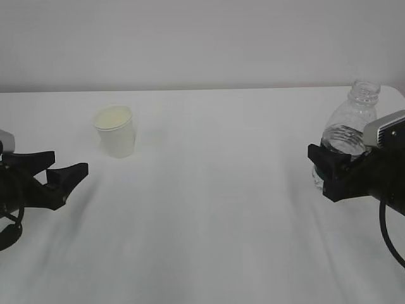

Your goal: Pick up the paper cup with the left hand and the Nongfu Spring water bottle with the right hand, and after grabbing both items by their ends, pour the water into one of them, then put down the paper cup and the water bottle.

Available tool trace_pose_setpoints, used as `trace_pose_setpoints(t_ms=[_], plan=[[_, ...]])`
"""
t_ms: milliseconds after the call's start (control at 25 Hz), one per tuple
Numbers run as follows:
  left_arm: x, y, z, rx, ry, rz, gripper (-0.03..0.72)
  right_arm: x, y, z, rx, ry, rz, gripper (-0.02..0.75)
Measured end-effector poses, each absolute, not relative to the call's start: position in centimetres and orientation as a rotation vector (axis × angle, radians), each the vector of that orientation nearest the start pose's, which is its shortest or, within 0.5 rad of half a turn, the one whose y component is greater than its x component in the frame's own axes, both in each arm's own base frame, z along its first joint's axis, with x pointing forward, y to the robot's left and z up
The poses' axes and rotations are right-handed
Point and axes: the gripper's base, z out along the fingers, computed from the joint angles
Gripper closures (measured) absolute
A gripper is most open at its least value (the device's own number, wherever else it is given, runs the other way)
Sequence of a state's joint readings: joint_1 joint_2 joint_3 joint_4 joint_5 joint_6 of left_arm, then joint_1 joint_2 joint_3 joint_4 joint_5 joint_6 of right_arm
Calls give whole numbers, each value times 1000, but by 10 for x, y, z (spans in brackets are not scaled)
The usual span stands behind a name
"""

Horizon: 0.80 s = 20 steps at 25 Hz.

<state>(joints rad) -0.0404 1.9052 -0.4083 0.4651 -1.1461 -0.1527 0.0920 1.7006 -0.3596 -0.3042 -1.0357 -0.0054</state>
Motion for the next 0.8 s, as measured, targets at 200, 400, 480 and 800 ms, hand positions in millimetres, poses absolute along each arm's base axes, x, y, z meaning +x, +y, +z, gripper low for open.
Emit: trace_pose_setpoints(t_ms=[200,400,480,800], plan=[[272,-48,106,373,1831,-387,101,256,47,146,-409,1758,183,261],[282,-49,111,388,1793,-385,101,256,47,146,-409,1758,183,261],[286,-50,114,395,1775,-382,101,256,47,146,-408,1760,182,261],[294,-50,116,411,1782,-368,101,256,46,145,-408,1769,180,262]])
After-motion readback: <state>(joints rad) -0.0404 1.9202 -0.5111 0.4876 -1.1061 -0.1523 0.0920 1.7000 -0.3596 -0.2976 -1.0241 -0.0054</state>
